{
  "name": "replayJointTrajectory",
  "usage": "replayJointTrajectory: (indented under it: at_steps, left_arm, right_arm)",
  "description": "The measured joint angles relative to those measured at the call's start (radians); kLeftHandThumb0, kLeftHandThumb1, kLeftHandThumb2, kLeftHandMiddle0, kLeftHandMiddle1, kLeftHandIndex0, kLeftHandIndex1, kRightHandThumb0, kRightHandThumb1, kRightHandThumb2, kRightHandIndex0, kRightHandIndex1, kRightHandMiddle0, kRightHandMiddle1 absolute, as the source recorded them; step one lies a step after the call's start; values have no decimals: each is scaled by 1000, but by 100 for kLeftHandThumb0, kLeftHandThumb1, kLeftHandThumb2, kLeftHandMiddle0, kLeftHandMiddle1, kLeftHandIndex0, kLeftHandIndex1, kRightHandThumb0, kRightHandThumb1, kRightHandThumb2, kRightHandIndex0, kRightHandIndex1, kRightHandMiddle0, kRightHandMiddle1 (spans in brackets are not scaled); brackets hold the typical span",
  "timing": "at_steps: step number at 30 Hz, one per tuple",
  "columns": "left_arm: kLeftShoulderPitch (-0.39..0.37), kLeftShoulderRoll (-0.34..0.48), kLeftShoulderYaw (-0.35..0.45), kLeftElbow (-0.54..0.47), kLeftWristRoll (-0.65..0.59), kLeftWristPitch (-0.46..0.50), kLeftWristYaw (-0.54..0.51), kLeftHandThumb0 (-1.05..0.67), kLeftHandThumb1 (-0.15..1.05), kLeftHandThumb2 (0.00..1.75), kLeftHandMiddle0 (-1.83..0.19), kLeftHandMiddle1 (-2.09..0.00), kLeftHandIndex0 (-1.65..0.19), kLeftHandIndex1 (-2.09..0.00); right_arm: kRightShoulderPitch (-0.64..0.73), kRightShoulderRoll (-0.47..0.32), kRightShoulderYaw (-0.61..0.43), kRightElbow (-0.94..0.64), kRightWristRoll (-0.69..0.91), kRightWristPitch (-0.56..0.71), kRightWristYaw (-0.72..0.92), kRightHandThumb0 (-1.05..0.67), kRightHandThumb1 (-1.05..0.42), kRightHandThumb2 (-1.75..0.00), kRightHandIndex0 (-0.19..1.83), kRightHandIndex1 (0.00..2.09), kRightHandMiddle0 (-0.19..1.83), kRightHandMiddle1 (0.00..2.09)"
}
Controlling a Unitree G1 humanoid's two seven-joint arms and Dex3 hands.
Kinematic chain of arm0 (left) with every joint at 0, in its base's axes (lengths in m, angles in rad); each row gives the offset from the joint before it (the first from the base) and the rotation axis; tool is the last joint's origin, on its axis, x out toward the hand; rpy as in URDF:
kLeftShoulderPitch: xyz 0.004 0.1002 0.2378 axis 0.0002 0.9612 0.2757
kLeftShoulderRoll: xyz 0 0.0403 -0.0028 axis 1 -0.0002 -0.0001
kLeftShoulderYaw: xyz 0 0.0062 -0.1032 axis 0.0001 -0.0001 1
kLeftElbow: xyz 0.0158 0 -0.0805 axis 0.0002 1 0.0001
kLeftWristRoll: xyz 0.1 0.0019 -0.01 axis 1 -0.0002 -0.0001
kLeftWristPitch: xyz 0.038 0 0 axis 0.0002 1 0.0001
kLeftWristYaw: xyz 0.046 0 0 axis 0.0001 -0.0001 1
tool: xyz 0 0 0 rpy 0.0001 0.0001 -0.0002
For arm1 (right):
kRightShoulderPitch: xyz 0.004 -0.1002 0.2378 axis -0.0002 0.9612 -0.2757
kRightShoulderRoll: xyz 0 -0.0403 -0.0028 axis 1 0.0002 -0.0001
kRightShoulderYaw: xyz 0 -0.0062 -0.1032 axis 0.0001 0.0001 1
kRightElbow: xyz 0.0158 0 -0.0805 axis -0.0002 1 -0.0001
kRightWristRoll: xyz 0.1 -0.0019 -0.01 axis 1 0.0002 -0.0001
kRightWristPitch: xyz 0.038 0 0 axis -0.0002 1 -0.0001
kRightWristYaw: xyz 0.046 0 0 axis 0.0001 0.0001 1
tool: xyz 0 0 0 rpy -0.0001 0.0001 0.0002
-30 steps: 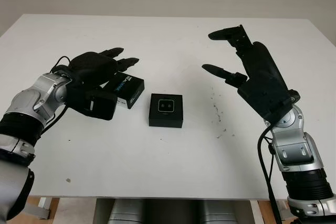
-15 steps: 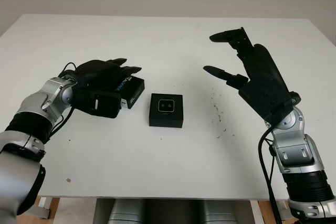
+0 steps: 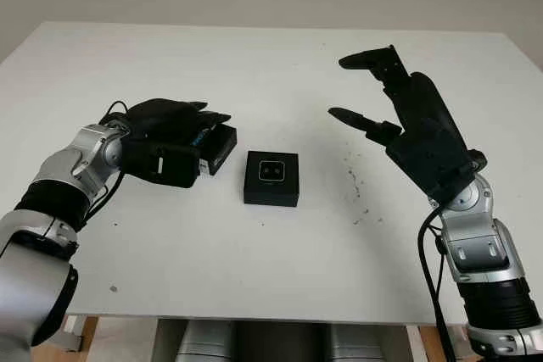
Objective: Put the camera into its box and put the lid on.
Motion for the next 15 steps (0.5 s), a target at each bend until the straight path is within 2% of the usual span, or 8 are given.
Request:
replayJointTrajectory:
  at_steps: [1,2,3,5,7,10,12,15]
  left_arm:
    - [0,-3,-1,4,0,-9,13,-23,91,6,-9,-95,-32,-49]
    - [0,-5,-1,7,-2,-18,26,-22,91,6,-5,-117,-24,-76]
    - [1,-6,0,13,-7,-30,43,-18,93,6,-9,-138,-22,-105]
    - [1,-9,1,19,-16,-54,81,-13,96,6,-17,-161,-19,-145]
    - [2,-13,3,19,-26,-68,109,-10,98,6,-18,-168,-17,-158]
    - [7,-16,10,6,-45,-65,122,-8,98,5,-20,-167,-16,-161]
    - [30,-25,34,-40,-85,-15,103,-8,98,5,-24,-158,-18,-157]
    - [70,-39,70,-136,-137,82,62,-8,97,5,-23,-154,-18,-155]
  right_arm:
    - [1,0,0,-2,1,0,0,-51,-103,-5,21,5,-1,107]
    - [2,0,0,-4,2,1,1,-51,-103,-5,21,5,-1,107]
    - [3,0,0,-6,2,2,0,-51,-103,-5,21,5,-1,106]
    - [4,1,1,-7,1,6,0,-51,-102,-5,21,5,0,105]
    - [4,1,1,-8,1,6,0,-50,-102,-5,21,5,0,106]
    - [4,3,2,-8,-1,6,0,-49,-103,-5,21,5,-1,106]
    - [5,3,3,-8,-5,7,0,-51,-103,-6,22,5,-1,107]
    - [5,3,5,-8,-9,8,0,-52,-103,-6,21,5,-2,108]
